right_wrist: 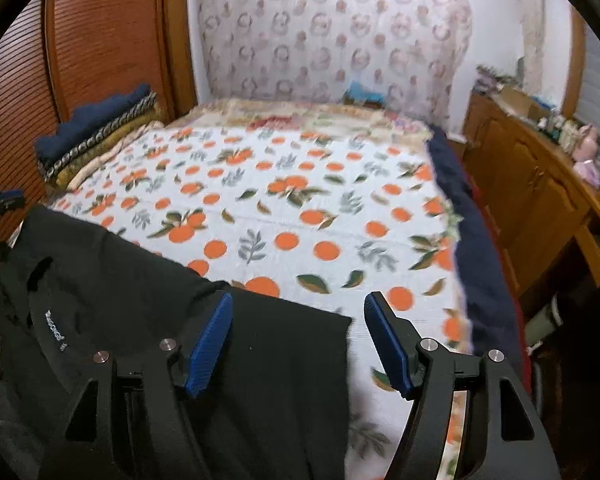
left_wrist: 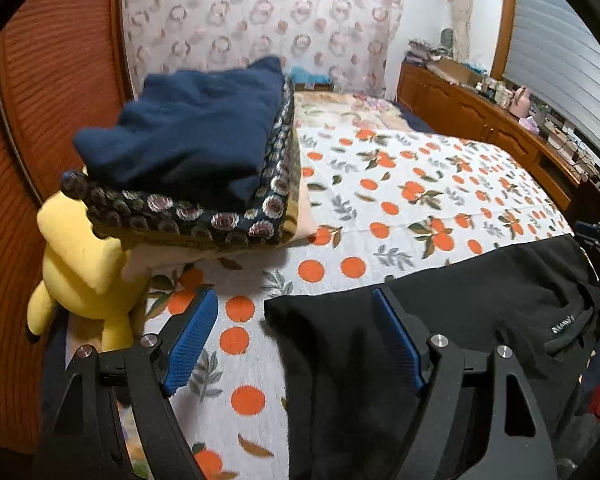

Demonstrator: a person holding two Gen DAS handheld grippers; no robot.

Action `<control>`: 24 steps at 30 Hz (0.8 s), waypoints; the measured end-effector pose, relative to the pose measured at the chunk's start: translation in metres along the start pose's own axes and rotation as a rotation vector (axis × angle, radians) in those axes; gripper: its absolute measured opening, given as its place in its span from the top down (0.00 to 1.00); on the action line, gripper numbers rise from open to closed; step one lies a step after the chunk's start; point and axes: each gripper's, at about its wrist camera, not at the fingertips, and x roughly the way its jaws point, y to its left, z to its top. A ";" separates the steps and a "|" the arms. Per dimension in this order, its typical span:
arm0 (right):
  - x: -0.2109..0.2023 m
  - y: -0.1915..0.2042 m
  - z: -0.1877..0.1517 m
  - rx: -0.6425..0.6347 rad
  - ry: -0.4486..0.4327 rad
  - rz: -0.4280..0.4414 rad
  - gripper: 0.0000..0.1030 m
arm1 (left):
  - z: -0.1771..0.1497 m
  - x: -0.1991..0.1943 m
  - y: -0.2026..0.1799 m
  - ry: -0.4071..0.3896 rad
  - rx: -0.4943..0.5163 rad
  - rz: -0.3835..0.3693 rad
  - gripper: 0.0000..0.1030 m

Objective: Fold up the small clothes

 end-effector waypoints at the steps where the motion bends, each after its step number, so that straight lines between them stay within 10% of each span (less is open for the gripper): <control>1: 0.005 -0.001 0.001 0.005 0.018 0.017 0.32 | 0.000 0.004 0.002 0.013 -0.006 0.001 0.23; 24: 0.025 -0.009 -0.005 0.063 0.088 0.005 0.32 | -0.017 0.027 -0.005 0.091 0.000 -0.053 0.52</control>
